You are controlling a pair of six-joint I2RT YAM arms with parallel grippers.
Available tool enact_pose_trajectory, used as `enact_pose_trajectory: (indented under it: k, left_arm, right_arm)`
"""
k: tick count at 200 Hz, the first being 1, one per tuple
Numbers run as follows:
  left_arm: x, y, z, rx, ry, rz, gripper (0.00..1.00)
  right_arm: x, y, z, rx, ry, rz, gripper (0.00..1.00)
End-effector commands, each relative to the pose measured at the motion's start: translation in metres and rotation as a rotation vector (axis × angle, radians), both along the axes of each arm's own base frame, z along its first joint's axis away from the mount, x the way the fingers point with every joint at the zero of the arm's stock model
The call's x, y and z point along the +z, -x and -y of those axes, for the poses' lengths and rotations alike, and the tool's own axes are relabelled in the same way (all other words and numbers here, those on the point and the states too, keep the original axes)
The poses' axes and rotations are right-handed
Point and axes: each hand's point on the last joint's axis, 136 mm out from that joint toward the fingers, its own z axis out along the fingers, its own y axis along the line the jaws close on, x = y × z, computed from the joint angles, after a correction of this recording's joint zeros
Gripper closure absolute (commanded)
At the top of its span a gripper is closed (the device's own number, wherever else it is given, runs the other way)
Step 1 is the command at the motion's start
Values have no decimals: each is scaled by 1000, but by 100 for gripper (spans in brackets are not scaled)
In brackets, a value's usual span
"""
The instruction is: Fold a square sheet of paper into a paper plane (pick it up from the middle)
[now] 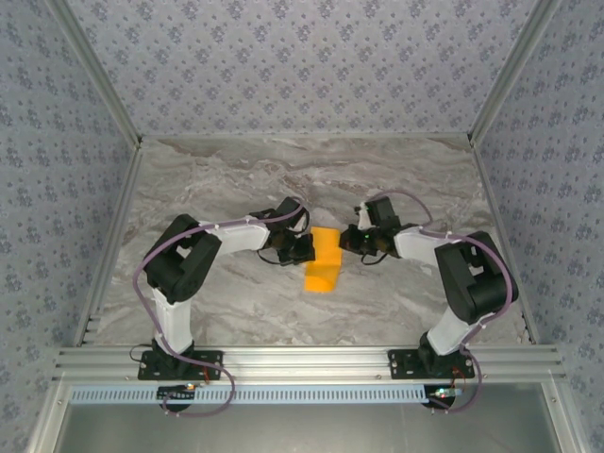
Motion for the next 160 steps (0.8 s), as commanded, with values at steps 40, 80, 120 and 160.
enact_pose_trajectory:
  k: [40, 80, 120, 160]
  left_arm:
    - [-79, 63, -79, 25, -367, -234, 100]
    - [-80, 65, -80, 27, -365, -235, 100]
    - [-81, 66, -80, 27, -363, -238, 100]
    - [-80, 64, -78, 28, -360, -233, 100]
  right_arm:
    - [-21, -30, -15, -28, 10, -51, 100]
    - [-39, -48, 28, -136, 12, -92, 100]
    - [-22, -64, 68, -237, 27, -70, 100]
    - [13, -29, 41, -154, 67, -19, 100]
